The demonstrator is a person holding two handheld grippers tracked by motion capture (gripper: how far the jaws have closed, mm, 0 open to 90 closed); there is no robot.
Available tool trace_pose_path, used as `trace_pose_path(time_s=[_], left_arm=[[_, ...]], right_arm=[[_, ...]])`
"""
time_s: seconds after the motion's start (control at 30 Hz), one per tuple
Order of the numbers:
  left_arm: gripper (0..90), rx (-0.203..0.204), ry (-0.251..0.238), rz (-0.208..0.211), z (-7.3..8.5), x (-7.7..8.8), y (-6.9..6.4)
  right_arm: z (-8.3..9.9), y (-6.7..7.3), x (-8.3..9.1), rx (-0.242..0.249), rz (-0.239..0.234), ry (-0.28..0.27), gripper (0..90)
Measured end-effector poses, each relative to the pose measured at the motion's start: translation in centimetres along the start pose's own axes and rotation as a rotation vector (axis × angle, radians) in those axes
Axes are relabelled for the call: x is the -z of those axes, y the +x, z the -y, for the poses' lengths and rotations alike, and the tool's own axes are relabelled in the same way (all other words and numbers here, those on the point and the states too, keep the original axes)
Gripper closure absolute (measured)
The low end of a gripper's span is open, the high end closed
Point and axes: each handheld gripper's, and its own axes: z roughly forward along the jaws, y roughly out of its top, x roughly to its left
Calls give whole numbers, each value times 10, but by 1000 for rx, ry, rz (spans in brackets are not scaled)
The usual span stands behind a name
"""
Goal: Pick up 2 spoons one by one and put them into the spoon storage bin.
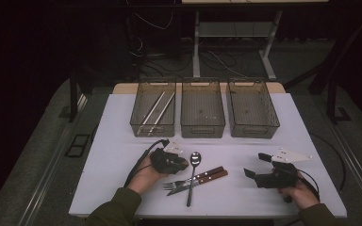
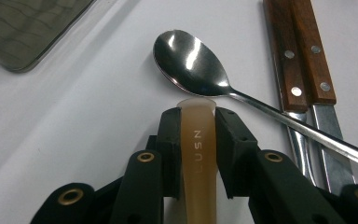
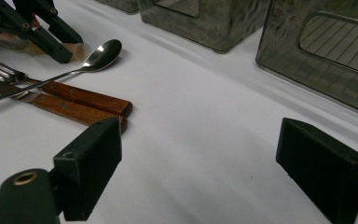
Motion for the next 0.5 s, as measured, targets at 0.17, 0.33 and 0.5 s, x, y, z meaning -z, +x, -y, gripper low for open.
trace_pose_path(time_s=[0.17, 0.33, 0.5], left_arm=[[731, -3, 7, -1, -1, 0, 0], [733, 33, -1, 9, 0, 1, 1], [733, 51, 1, 15, 0, 4, 2]], right_arm=[[0, 0, 0, 2, -1, 1, 143], [0, 0, 1, 1, 0, -2, 144], [0, 0, 1, 2, 0, -5, 144]])
